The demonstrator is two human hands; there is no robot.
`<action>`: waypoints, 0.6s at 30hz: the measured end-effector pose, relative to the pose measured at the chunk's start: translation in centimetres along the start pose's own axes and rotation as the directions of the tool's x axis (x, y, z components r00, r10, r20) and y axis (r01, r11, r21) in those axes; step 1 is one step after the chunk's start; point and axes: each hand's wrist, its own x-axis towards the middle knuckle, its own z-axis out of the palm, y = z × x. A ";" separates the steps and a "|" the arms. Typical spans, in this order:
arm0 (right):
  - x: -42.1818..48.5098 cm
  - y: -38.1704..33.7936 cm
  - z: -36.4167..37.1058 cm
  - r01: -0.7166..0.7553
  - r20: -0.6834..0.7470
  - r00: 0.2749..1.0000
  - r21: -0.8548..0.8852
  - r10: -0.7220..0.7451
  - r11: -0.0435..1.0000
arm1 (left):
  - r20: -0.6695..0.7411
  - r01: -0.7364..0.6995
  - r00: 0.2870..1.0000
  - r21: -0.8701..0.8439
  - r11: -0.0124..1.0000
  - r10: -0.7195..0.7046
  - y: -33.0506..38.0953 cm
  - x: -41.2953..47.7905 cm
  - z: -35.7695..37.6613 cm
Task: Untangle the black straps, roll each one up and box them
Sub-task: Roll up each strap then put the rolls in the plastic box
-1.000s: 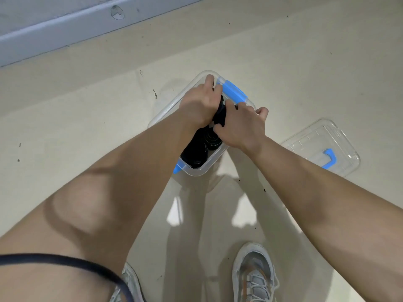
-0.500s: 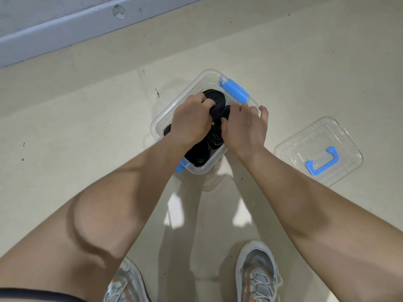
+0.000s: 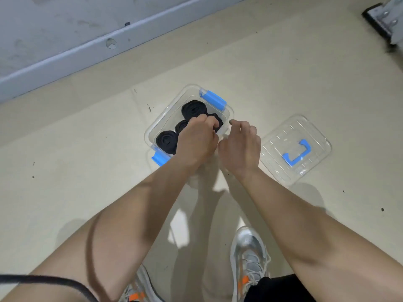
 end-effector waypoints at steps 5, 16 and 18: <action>-1.7 9.2 -2.2 -0.335 0.141 0.933 -0.007 0.332 0.942 | 0.261 -0.015 0.964 -0.166 0.986 0.059 6.6 -2.9 2.5; -0.7 20.9 0.2 -0.890 0.375 0.455 0.176 0.808 0.420 | 0.663 0.748 0.628 -0.371 0.550 -0.407 10.2 -1.9 14.2; -0.5 21.3 1.0 -0.926 0.380 0.363 0.252 0.851 0.282 | 0.695 0.794 0.593 -0.423 0.436 -0.406 10.0 -1.5 15.9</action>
